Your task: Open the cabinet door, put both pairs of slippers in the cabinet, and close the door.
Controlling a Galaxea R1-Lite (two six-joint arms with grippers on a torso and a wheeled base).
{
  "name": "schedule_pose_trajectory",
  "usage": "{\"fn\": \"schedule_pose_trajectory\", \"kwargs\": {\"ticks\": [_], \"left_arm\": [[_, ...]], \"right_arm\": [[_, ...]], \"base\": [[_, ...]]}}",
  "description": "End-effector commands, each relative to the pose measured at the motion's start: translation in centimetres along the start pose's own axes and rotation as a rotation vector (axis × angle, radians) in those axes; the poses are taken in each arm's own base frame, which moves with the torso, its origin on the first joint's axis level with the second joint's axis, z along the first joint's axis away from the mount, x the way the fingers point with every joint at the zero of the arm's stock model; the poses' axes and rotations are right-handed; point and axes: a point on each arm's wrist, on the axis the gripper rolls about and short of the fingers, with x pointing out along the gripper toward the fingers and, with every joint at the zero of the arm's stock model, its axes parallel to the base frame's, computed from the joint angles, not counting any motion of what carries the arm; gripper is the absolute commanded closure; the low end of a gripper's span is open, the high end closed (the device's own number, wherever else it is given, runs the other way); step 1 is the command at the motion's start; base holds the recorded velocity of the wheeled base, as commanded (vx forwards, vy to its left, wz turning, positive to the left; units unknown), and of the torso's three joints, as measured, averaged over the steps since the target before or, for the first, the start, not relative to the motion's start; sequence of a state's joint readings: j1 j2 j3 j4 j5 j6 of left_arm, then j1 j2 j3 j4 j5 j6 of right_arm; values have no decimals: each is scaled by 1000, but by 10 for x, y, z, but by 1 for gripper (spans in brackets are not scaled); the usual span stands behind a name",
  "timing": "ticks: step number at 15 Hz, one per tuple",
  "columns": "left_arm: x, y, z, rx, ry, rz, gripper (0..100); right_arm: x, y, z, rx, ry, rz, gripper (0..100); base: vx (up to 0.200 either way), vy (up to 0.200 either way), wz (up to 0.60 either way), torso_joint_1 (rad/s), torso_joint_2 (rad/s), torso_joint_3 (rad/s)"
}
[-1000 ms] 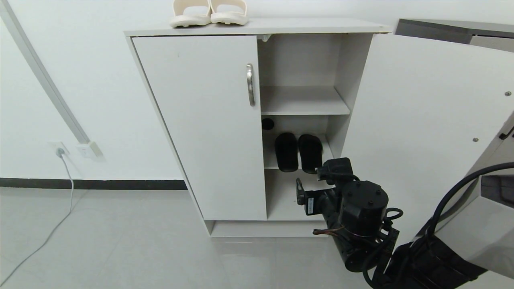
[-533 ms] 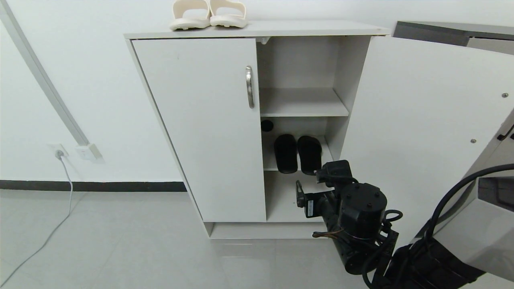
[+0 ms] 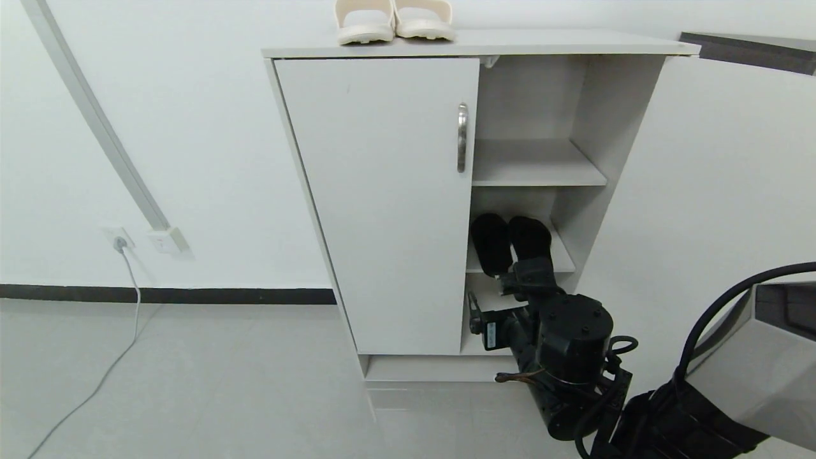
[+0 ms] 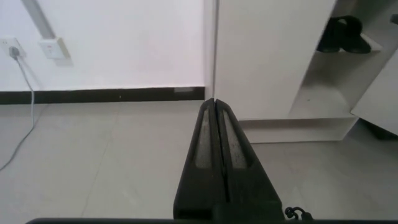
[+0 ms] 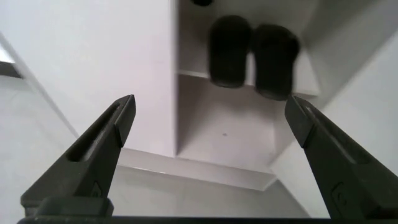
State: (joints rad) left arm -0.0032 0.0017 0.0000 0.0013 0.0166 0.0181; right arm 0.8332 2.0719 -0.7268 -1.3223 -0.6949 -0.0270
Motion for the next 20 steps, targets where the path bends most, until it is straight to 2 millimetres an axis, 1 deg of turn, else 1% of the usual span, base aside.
{"fn": "schedule_pose_trajectory", "kwargs": {"ticks": [1,5,20], "left_arm": [[0,0,0,0,2,0,100],[0,0,0,0,-1,0,100],[0,0,0,0,0,2,100]], "right_arm": [[0,0,-2,-5,4,17,0],[-1,0,-3,-10,9,26,0],[0,0,-9,-27,22,27,0]], "base": [[0,200,0,2,-2,2],[0,200,0,-1,0,5],[0,0,0,0,0,0]]}}
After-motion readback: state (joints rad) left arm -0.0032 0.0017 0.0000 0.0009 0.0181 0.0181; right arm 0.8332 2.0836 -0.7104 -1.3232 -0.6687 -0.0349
